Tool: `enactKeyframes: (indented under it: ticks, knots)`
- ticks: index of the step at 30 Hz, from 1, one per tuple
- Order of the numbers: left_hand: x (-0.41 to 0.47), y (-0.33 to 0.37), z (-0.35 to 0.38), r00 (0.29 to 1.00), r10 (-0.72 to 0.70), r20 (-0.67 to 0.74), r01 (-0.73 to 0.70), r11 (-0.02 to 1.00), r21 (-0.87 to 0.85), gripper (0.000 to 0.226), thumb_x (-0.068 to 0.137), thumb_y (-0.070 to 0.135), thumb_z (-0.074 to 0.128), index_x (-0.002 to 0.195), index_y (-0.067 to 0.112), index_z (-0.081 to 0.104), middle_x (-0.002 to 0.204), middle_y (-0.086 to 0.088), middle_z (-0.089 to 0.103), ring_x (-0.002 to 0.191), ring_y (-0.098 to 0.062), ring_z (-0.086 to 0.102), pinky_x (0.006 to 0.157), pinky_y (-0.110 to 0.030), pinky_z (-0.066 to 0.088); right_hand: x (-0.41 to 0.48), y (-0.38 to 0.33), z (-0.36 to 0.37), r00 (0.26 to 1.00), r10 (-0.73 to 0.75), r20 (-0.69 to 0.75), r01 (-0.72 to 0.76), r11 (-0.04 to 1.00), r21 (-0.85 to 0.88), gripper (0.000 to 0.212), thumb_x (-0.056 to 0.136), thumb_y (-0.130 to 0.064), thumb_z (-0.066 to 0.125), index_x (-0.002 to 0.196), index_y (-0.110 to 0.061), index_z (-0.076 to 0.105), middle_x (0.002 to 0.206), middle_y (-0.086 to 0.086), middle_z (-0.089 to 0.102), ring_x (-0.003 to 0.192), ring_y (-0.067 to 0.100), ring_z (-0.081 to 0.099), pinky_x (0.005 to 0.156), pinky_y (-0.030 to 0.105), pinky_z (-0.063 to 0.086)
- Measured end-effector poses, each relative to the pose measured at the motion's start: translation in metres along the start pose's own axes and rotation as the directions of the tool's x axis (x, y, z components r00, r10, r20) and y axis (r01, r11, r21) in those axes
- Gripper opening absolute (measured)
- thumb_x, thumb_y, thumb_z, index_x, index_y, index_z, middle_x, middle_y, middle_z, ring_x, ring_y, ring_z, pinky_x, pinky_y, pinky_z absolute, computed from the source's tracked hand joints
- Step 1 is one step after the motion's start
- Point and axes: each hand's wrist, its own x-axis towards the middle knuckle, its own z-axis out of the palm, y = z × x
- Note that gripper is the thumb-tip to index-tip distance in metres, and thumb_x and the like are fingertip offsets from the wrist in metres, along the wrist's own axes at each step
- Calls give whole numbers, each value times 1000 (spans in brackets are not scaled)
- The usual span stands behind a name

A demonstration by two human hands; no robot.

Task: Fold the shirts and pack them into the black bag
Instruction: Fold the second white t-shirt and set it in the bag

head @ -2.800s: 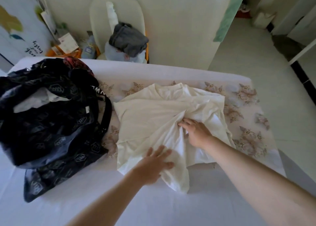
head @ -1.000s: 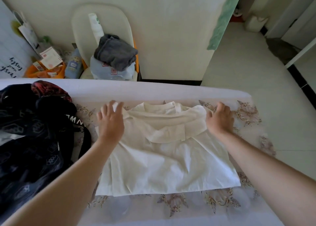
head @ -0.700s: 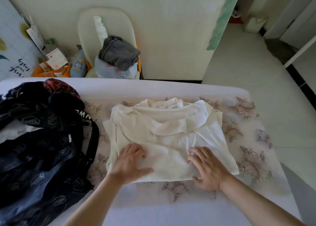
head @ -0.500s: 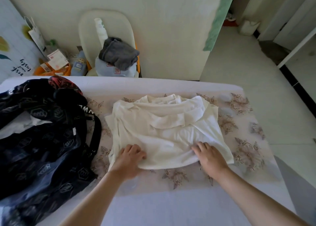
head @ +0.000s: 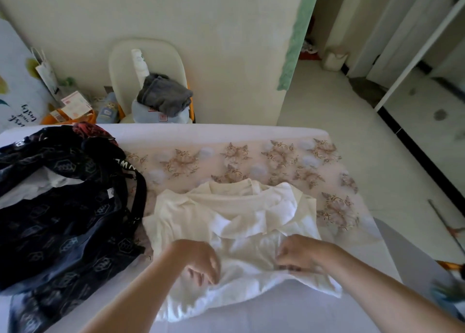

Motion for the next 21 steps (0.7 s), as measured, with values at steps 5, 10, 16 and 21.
enactKeyframes:
  ticks: [5,10,16,21]
  knots:
    - [31,19,-11,656,245,-714,-214,967,135,28,79,20,64,101,37,65,105,15,57,106,-10,53,85,-25,43,10,21,-34,832,-202,-516,54,957,-287,27,91,-15,55,114,-22,67,124,-8,58,102,18,64,74,30,45]
    - [62,4,-10,507,494,-706,-60,838,543,69,60,15,62,125,35,52,133,2,47,119,-23,48,97,-39,45,39,36,-63,892,-193,-408,-128,759,-639,49,90,-3,48,132,-27,55,151,-4,39,112,26,62,93,37,43]
    - [73,-18,-33,299,458,-837,-60,885,462,42,65,9,58,103,26,64,93,7,67,81,-21,68,77,-33,53,57,57,-99,769,-91,-633,-357,761,-542,31,102,-31,37,123,-20,57,120,0,66,111,21,62,105,40,34]
    - [75,-17,-86,162,228,-960,-69,973,220,35,83,20,37,94,16,70,87,-2,72,75,-28,69,69,-38,56,66,77,-127,686,51,-726,-479,782,-398,33,102,-27,37,127,-16,56,116,3,69,105,21,65,89,36,43]
